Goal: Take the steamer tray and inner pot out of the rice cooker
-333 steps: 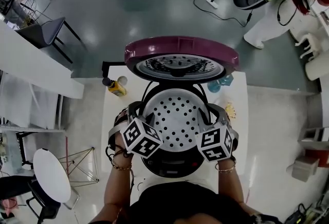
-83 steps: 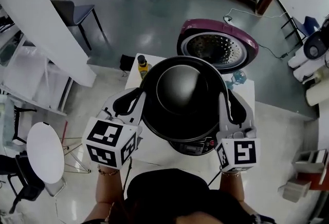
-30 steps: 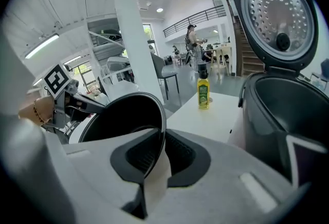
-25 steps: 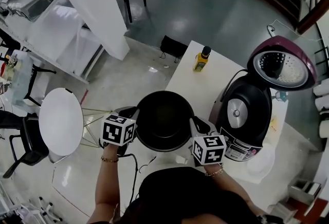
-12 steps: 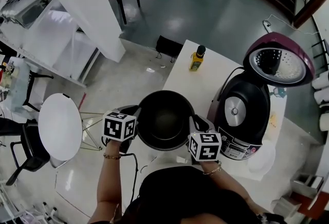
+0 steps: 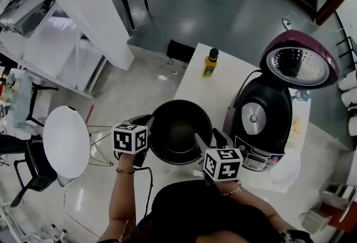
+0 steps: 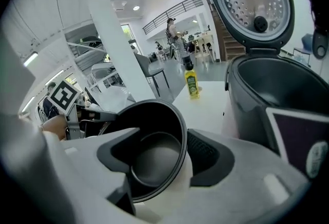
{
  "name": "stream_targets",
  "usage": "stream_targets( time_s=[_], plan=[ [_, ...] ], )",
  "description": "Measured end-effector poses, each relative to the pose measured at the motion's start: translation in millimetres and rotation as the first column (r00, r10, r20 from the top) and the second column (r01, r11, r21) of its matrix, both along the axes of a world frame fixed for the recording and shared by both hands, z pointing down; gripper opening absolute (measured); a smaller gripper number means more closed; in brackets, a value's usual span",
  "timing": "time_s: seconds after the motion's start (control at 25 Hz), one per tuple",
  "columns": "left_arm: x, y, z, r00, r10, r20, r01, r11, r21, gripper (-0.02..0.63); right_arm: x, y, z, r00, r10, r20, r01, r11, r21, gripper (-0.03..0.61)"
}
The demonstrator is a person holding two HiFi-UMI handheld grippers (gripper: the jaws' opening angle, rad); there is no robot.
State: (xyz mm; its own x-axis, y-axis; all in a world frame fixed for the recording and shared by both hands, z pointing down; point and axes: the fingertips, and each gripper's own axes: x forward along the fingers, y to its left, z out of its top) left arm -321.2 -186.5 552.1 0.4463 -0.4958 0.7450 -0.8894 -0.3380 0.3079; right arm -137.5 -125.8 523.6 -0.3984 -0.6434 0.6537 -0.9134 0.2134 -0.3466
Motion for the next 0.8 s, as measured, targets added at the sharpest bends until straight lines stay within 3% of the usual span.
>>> stream_targets(
  time_s=[0.32, 0.6, 0.72, 0.8],
  plan=[
    [12, -6, -1, 1.000, -0.010, -0.024, 0.011, 1.000, 0.013, 0.031, 2, 2, -43, 1.000, -0.003, 0.024, -0.001, 0.987, 0.163, 0.267],
    [31, -19, -1, 0.999, -0.003, -0.037, 0.004, 0.999, 0.031, 0.031, 13, 7, -124, 0.995, -0.039, 0.094, -0.008, 0.891, 0.454, 0.267],
    [44, -24, -1, 0.999, 0.015, -0.044, -0.014, 0.999, 0.036, 0.031, 21, 12, -137, 0.997, -0.043, 0.063, 0.004, 0.858, 0.514, 0.265],
    [53, -28, 0, 0.998, 0.027, -0.050, -0.025, 0.999, 0.041, 0.031, 28, 13, -137, 0.999, -0.023, 0.028, 0.005, 0.851, 0.526, 0.265]
  ],
)
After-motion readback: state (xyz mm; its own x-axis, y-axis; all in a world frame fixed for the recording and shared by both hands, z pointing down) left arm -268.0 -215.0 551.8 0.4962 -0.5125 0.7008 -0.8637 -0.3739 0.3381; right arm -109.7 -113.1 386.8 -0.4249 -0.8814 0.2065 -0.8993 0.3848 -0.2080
